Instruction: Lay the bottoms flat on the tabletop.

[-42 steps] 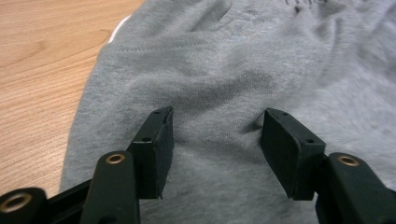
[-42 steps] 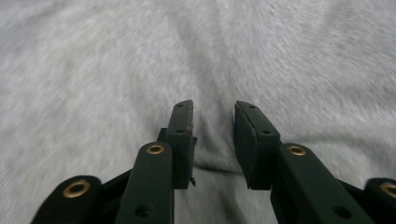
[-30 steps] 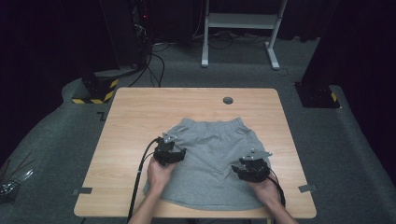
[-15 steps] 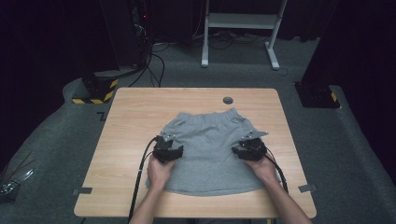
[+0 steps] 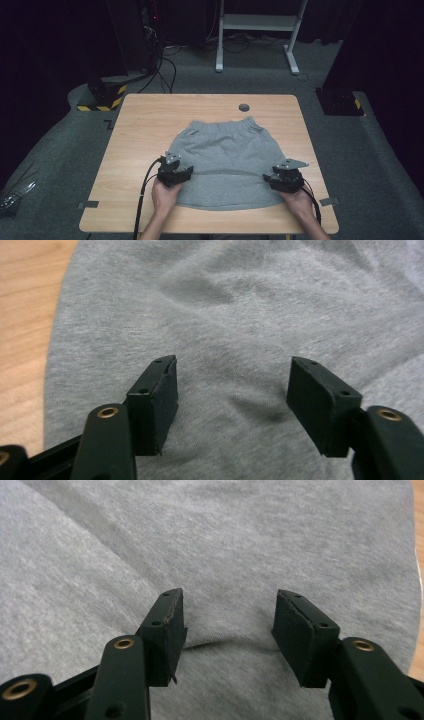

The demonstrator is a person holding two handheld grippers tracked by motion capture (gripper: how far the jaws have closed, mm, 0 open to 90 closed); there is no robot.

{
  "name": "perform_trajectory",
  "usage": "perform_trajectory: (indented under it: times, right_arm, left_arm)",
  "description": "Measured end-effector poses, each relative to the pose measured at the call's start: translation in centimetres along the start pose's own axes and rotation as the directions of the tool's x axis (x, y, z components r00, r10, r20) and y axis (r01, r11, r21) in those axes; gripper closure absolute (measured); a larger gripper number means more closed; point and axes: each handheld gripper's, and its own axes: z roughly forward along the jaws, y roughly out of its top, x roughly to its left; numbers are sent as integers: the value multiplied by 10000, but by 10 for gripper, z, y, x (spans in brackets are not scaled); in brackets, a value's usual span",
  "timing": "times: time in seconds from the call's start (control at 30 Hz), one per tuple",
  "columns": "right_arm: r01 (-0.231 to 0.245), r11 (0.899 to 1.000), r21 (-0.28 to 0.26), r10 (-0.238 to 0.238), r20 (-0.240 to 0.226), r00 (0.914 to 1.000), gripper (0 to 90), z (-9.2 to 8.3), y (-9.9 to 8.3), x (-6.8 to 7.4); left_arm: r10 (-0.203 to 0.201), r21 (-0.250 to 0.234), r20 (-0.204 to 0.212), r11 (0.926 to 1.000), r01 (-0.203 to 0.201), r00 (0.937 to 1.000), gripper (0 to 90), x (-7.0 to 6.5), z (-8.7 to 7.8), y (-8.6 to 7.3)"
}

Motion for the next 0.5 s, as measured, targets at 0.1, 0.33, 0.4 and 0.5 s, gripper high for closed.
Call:
perform_trajectory:
  times: [0.1, 0.33, 0.4, 0.5]
  right_arm:
    - [2, 9991, -417, -2, 20, 10000, 465, -3, 7, 10]
    - [1856, 9798, -737, -1946, -1435, 9703, 570, 14, 29, 80]
    - [2287, 9728, -377, -2317, -1816, 9557, 613, 27, 34, 93]
    - [2479, 9679, -412, -2504, -2412, 9376, 656, 32, 33, 102]
  left_arm:
    - [534, 24, 144, 9986, -535, 9985, 351, -14, -3, -2]
    - [694, 135, 371, 9975, -700, 9969, 341, -22, -4, -8]
    - [558, 95, 368, 9984, -562, 9978, 341, -19, -5, -8]
    - [485, -9, 375, 9988, -485, 9981, 340, -16, -10, -8]
